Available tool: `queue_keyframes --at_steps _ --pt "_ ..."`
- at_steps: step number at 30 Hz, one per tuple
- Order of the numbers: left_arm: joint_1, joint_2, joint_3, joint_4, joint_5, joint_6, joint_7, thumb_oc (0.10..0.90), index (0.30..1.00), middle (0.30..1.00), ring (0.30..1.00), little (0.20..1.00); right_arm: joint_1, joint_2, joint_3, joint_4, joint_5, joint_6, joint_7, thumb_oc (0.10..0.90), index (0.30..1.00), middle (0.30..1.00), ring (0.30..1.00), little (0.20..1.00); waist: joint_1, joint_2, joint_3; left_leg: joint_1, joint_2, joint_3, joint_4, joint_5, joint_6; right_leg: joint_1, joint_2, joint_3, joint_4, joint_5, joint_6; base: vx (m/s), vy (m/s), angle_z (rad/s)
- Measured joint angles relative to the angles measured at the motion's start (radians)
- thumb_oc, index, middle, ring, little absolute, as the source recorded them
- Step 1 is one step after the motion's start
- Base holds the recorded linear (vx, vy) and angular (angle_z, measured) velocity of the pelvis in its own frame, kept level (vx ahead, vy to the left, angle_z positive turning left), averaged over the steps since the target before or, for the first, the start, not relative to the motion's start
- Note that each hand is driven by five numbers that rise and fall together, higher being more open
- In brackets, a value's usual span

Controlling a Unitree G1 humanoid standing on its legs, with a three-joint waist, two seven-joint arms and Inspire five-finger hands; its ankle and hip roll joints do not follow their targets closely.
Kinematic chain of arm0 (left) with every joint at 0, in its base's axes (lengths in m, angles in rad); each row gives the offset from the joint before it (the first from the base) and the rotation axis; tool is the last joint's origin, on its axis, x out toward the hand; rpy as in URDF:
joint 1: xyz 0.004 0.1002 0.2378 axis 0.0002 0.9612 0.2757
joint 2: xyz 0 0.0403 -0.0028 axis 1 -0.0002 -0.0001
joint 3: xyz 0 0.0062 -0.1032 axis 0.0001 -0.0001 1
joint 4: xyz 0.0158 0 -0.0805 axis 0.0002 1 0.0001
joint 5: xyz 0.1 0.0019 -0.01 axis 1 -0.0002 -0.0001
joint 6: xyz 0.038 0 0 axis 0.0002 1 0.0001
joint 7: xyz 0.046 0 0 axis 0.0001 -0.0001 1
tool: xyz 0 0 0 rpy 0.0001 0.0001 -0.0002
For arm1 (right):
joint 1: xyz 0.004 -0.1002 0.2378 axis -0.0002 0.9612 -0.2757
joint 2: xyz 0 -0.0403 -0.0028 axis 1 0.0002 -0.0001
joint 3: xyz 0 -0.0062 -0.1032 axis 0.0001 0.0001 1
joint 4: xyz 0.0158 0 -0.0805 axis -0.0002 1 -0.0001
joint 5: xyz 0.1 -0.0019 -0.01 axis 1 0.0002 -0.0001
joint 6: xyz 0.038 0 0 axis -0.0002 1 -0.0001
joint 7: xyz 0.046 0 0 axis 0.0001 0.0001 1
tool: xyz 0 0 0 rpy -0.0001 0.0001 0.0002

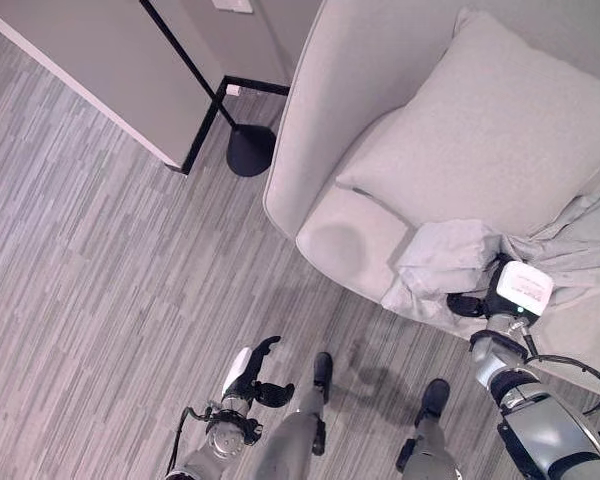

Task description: Hang the clothes on the sofa on the clothes rack.

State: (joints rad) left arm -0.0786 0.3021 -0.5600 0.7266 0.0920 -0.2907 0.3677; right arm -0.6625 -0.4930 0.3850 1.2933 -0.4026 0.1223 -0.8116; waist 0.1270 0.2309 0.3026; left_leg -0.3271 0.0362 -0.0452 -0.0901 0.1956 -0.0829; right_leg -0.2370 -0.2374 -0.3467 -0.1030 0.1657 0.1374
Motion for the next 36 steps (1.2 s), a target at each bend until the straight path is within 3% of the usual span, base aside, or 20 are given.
queue_keyframes --at_steps 4,7,10,12,14,19,21,26,27,31,33,34,36 --pt "-0.018 0.033 -0.086 0.012 0.234 0.01 0.071 0.8 0.9 0.9 0.9 0.9 -0.026 -0.011 -0.005 0.04 0.069 0.009 0.043 0.4 0.3 0.3 0.3 0.3 -0.001 0.012 0.0 -0.025 -0.017 0.005 0.0 0.004 0.002 -0.027 -0.013 0.005 0.007 0.012 0.012 0.01 0.04 0.0" --pt "-0.023 0.033 -0.084 0.012 0.272 0.015 0.109 0.8 0.9 0.9 0.9 0.9 0.007 0.022 -0.064 0.035 0.147 -0.017 0.067 0.4 0.3 0.3 0.3 0.3 0.001 0.012 0.0 -0.024 -0.017 0.005 0.001 0.004 0.002 -0.026 -0.012 0.008 0.007 0.012 0.012 0.0 0.0 0.0" --pt "-0.076 0.033 -0.084 0.018 0.273 0.035 0.127 0.8 0.9 0.9 0.9 0.9 0.087 0.137 -0.234 0.023 0.492 -0.132 0.119 0.4 0.3 0.3 0.3 0.3 -0.009 0.013 0.0 -0.008 -0.017 0.012 0.0 0.004 0.002 -0.016 -0.012 0.022 0.007 0.011 0.012 -0.01 -0.001 -0.05" --pt "-0.088 0.031 -0.085 0.016 0.272 0.052 0.12 0.8 0.9 0.9 0.9 0.9 0.199 0.248 -0.302 -0.134 0.782 -0.2 0.195 0.4 0.3 0.3 0.3 0.3 -0.042 0.008 0.004 0.002 -0.017 0.015 0.0 0.004 0.003 -0.008 -0.011 0.025 0.007 0.013 0.012 -0.05 -0.007 -0.08" --pt "-0.093 0.02 -0.084 0.024 0.271 0.057 0.117 0.8 0.9 0.9 0.9 0.9 0.213 0.361 -0.277 -0.199 1.024 -0.263 0.25 0.4 0.3 0.3 0.3 0.3 -0.06 -0.002 0.01 0.015 -0.012 0.035 0.0 0.004 0.003 -0.007 -0.008 0.044 0.007 0.017 0.01 -0.04 -0.011 -0.22" --pt "-0.083 0.005 -0.08 0.037 0.261 0.058 0.098 0.8 0.9 0.9 0.9 0.9 0.197 0.414 -0.235 -0.428 1.242 -0.381 0.307 0.4 0.3 0.3 0.3 0.3 -0.053 -0.023 0.025 0.016 -0.007 0.038 0.0 0.004 0.002 -0.009 -0.003 0.051 0.007 0.022 0.006 -0.03 -0.011 -0.05" --pt "-0.08 0.006 -0.081 0.059 0.26 0.061 0.096 0.8 0.9 0.9 0.9 0.9 0.141 0.411 -0.268 -0.509 1.301 -0.487 0.309 0.4 0.3 0.3 0.3 0.3 -0.053 -0.041 0.034 0.015 -0.009 0.038 0.0 0.004 0.003 -0.01 -0.005 0.051 0.007 0.024 0.003 -0.02 -0.002 0.0" --pt "-0.089 0.012 -0.081 0.037 0.223 0.058 0.097 0.8 0.9 0.9 0.9 0.9 0.059 0.383 -0.377 -0.558 1.37 -0.566 0.288 0.4 0.3 0.3 0.3 0.3 -0.032 -0.041 0.034 0.007 -0.016 0.041 0.0 0.006 0.006 -0.02 -0.012 0.055 0.007 0.029 0.01 -0.01 0.0 0.0" --pt "-0.091 0.015 -0.082 0.021 0.222 0.058 0.097 0.8 0.9 0.9 0.9 0.9 0.056 0.388 -0.428 -0.677 1.4 -0.597 0.254 0.4 0.3 0.3 0.3 0.3 -0.025 -0.04 0.034 0.003 -0.017 0.04 0.0 0.006 0.006 -0.022 -0.014 0.054 0.007 0.029 0.011 0.01 -0.006 0.04" --pt "-0.09 0.016 -0.075 0.016 0.22 0.057 0.095 0.8 0.9 0.9 0.9 0.9 0.042 0.38 -0.412 -0.903 1.364 -0.72 0.239 0.4 0.3 0.3 0.3 0.3 -0.026 -0.041 0.034 0.004 -0.016 0.041 0.0 0.005 0.007 -0.022 -0.013 0.053 0.007 0.029 0.011 0.01 -0.012 0.0" --pt "-0.088 0.013 -0.059 0.013 0.191 0.056 0.076 0.8 0.9 0.9 0.9 0.9 0.013 0.337 -0.406 -1.044 1.34 -0.771 0.227 0.4 0.3 0.3 0.3 0.3 -0.034 -0.042 0.033 0.015 -0.014 0.04 0.0 0.005 0.006 -0.009 -0.01 0.053 0.007 0.029 0.011 0.04 -0.047 -0.01" --pt "-0.087 0.014 -0.056 0.007 0.182 0.057 0.075 0.8 0.9 0.9 0.9 0.9 0.002 0.33 -0.401 -1.063 1.338 -0.788 0.223 0.4 0.3 0.3 0.3 0.3 -0.042 -0.049 0.03 0.03 -0.013 0.04 0.0 0.004 0.007 0.005 -0.008 0.053 0.007 0.029 0.011 0.03 -0.05 -0.07" --pt "-0.089 0.02 -0.044 -0.003 0.182 0.056 0.073 0.8 0.9 0.9 0.9 0.9 0.003 0.341 -0.355 -1.108 1.339 -0.789 0.219 0.4 0.3 0.3 0.3 0.3 -0.058 -0.093 0.013 0.04 -0.005 0.044 0.0 0.004 0.007 0.012 -0.001 0.058 0.007 0.029 0.011 0.04 -0.071 -0.07"
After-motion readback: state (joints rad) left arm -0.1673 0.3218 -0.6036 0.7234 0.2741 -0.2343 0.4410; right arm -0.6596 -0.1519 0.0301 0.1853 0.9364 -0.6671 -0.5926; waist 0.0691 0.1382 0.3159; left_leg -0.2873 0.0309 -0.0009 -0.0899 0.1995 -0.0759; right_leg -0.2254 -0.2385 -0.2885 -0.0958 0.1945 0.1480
